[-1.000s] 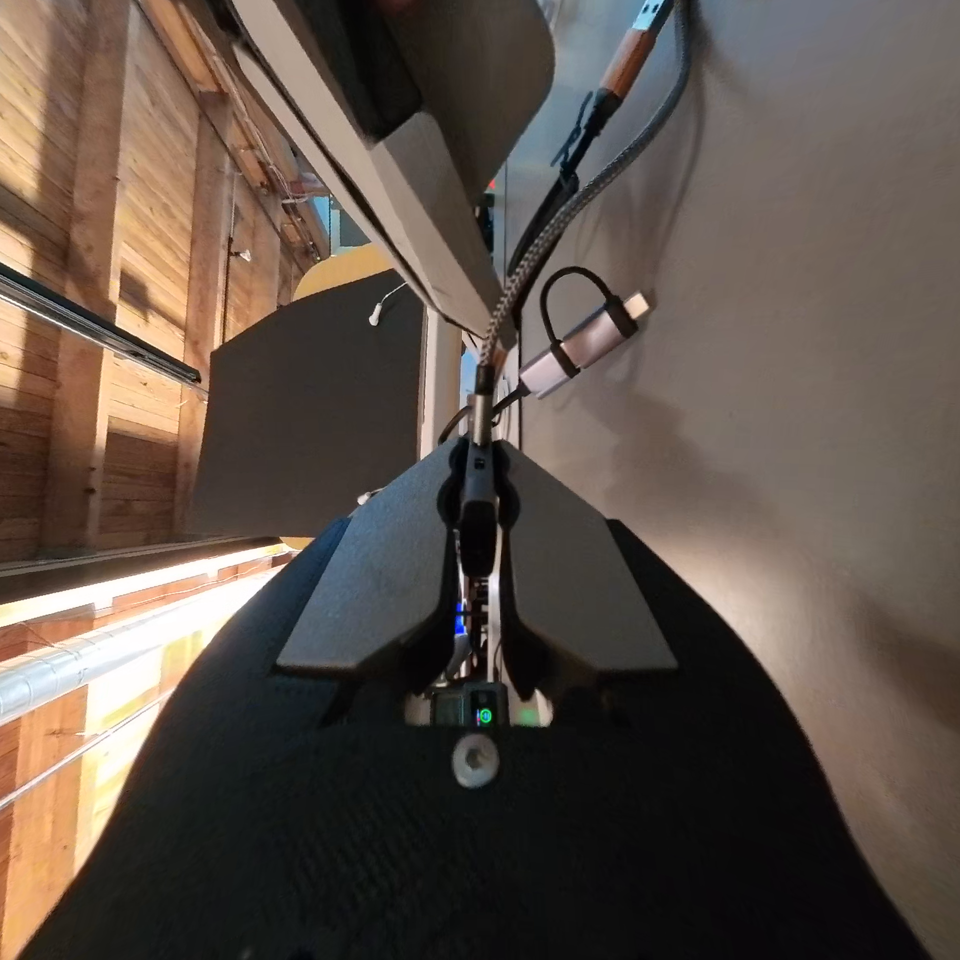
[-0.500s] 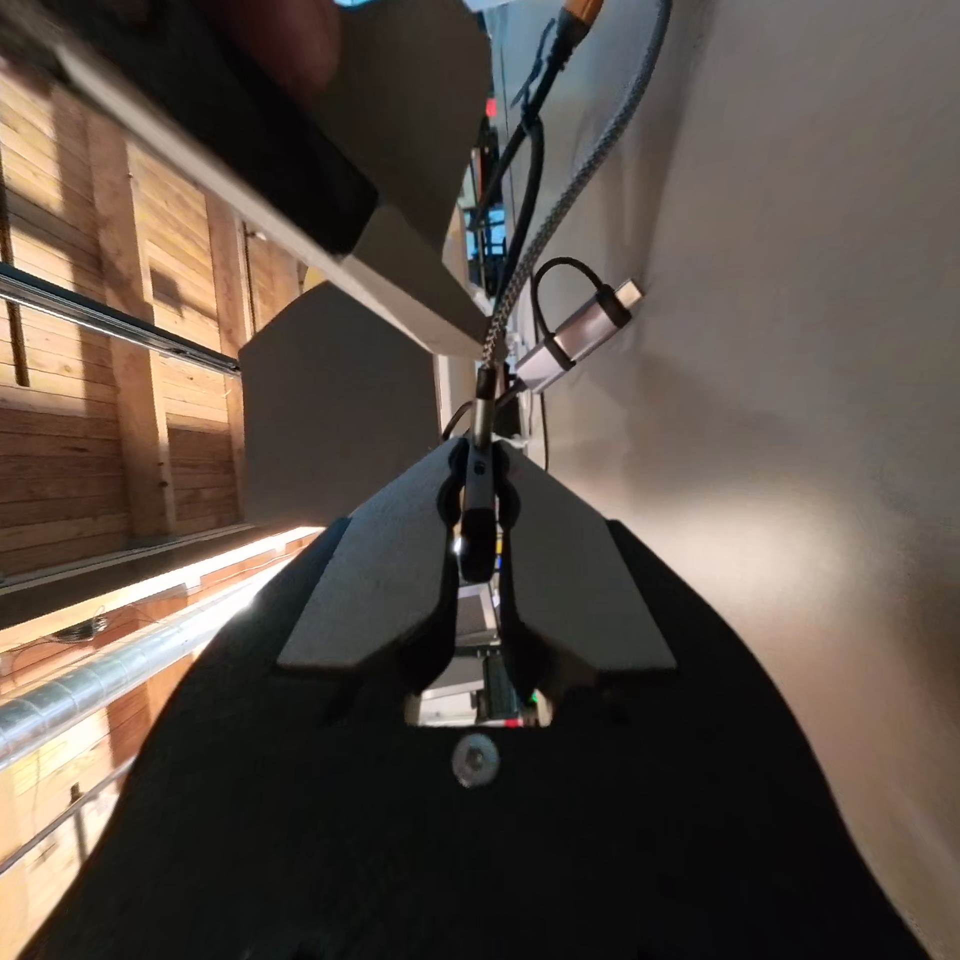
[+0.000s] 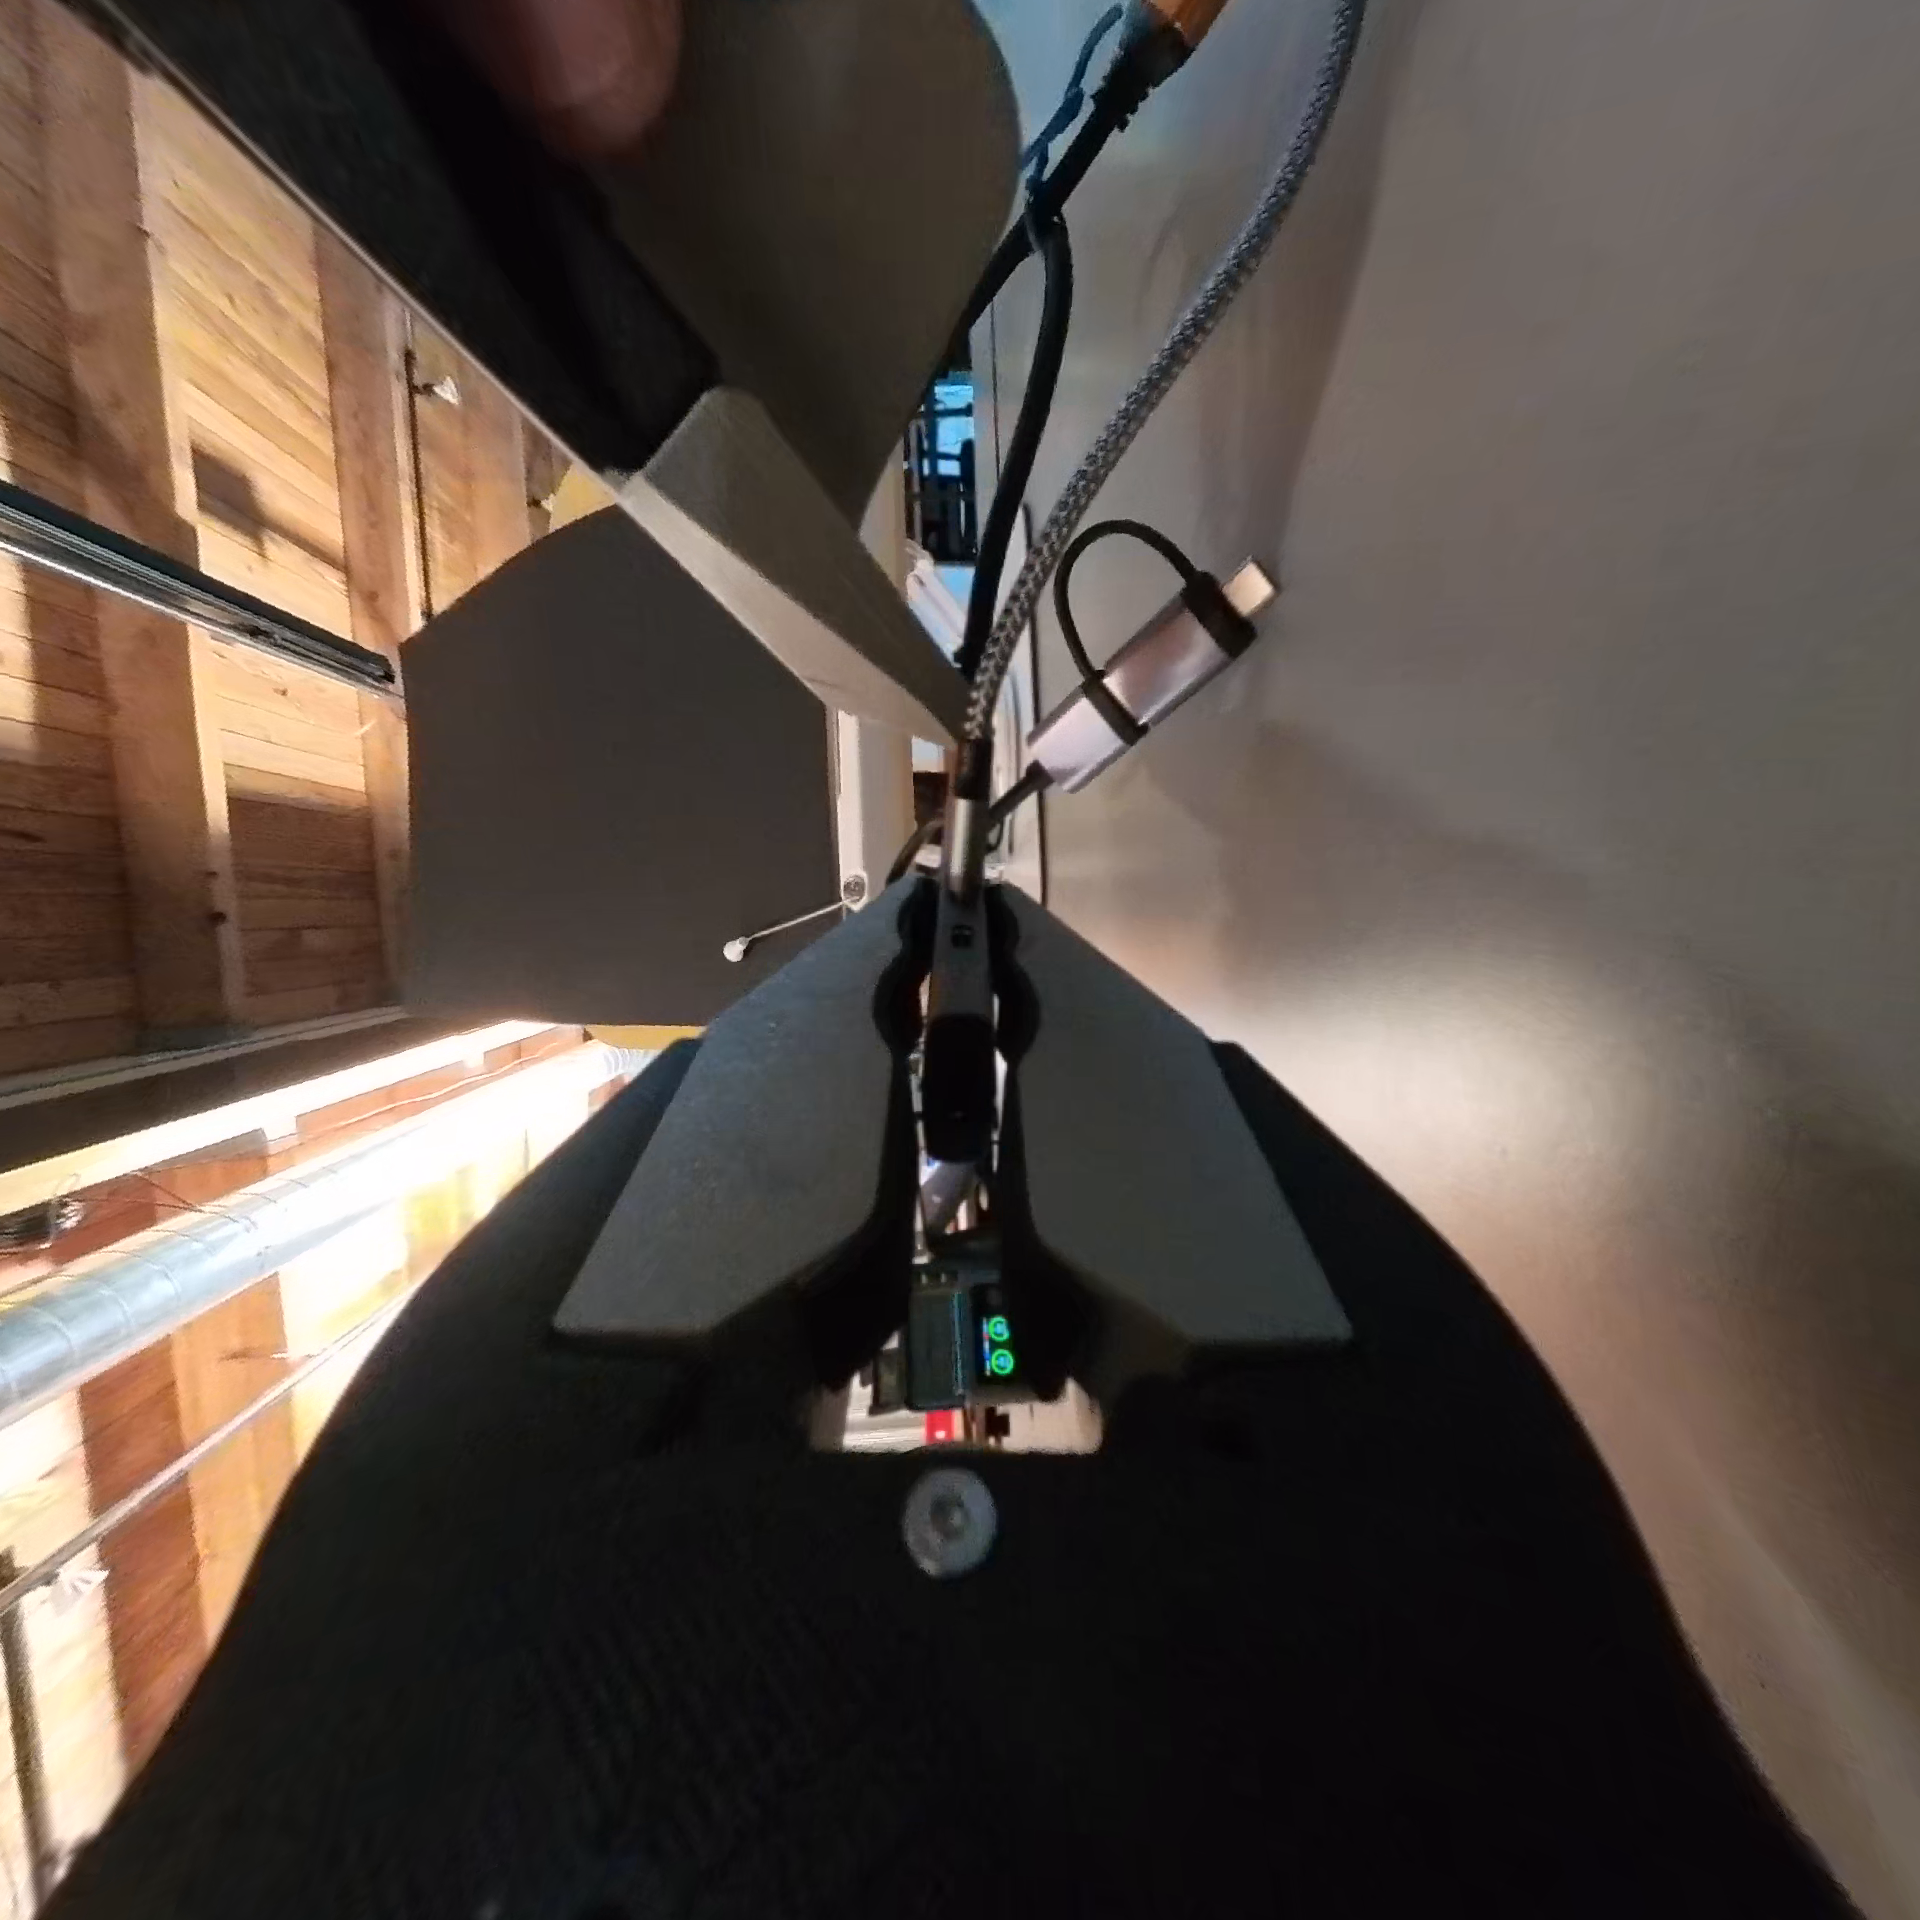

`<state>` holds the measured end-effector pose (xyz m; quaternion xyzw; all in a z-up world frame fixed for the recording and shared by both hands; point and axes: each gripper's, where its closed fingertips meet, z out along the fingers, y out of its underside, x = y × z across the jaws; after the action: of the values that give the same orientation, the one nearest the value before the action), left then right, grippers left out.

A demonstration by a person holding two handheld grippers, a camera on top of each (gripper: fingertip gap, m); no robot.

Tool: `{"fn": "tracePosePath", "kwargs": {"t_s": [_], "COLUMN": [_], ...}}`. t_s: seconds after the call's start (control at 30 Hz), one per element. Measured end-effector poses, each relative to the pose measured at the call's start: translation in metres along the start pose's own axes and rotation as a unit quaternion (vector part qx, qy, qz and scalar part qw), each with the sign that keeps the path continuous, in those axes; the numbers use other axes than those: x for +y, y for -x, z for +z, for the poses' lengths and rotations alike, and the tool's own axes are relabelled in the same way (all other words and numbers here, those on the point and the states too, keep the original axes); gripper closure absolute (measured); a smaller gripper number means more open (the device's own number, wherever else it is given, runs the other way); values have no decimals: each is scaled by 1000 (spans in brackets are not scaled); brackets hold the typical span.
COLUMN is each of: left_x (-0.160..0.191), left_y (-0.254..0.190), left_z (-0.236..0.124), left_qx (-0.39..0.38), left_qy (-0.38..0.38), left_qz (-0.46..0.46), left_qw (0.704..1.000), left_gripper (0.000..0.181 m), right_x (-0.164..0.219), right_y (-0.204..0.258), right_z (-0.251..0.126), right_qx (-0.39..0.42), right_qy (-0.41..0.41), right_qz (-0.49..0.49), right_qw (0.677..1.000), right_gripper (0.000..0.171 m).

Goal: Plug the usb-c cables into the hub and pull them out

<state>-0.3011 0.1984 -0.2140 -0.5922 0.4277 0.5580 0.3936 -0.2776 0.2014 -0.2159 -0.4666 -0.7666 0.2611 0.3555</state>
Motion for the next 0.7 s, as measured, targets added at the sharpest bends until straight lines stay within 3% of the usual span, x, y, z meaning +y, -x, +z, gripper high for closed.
{"fn": "tracePosePath", "kwargs": {"t_s": [0.03, 0.43, 0.7], "left_x": [-1, -2, 4], "left_y": [-1, -5, 15], "left_z": [0, -1, 3], "left_qx": [4, 15, -12], "left_qy": [1, 10, -11], "left_qz": [-3, -16, -70], "left_qw": [1000, 1000, 997], "left_gripper": [175, 176, 175], "right_x": [0, -2, -19], "right_y": [0, 0, -10], "right_z": [0, 1, -11], "right_qx": [-2, -23, -34], "right_qy": [0, -23, -85], "right_qz": [2, 33, 59], "right_qw": [1000, 999, 994], "right_gripper": [165, 166, 166]}}
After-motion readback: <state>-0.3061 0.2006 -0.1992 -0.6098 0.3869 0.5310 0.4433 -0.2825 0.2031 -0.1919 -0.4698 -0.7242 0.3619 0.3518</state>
